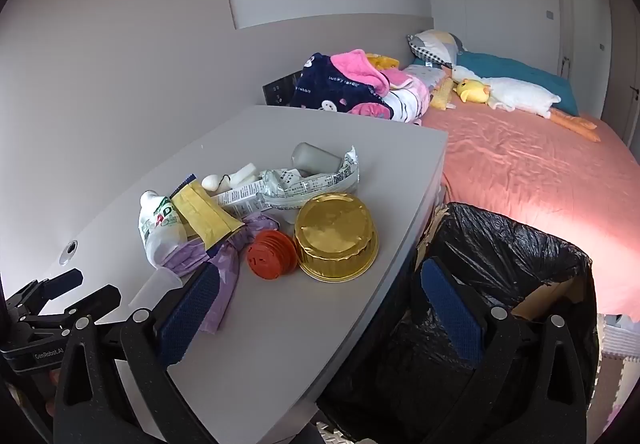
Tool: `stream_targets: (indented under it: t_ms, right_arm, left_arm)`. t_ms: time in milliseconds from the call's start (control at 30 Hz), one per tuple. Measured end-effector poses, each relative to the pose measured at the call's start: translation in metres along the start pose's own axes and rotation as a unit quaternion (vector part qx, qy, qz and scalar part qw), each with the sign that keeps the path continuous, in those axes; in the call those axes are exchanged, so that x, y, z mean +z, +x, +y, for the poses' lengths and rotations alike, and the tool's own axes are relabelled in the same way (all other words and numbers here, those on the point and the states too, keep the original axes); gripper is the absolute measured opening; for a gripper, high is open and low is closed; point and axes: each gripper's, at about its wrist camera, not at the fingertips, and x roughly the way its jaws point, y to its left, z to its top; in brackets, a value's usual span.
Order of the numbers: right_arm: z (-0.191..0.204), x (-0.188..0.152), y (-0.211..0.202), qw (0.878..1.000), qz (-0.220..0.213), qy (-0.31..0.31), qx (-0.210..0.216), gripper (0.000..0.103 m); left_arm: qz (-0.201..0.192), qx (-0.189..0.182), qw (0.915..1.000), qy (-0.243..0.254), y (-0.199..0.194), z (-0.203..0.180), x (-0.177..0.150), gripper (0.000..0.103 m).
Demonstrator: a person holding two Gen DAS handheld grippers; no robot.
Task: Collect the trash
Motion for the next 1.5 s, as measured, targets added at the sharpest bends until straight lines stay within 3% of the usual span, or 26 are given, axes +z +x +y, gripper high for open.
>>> stream_targets:
  t_ms: [1500]
  right_arm:
    - [-0.0068,-0.0032,0.0006,1.000,0.005,0.007,-0.004,0.100]
  left_arm:
    - [0.001,-0.020,0.9998,-0.005,-0.0029,0.0010,-0.0024,0.097]
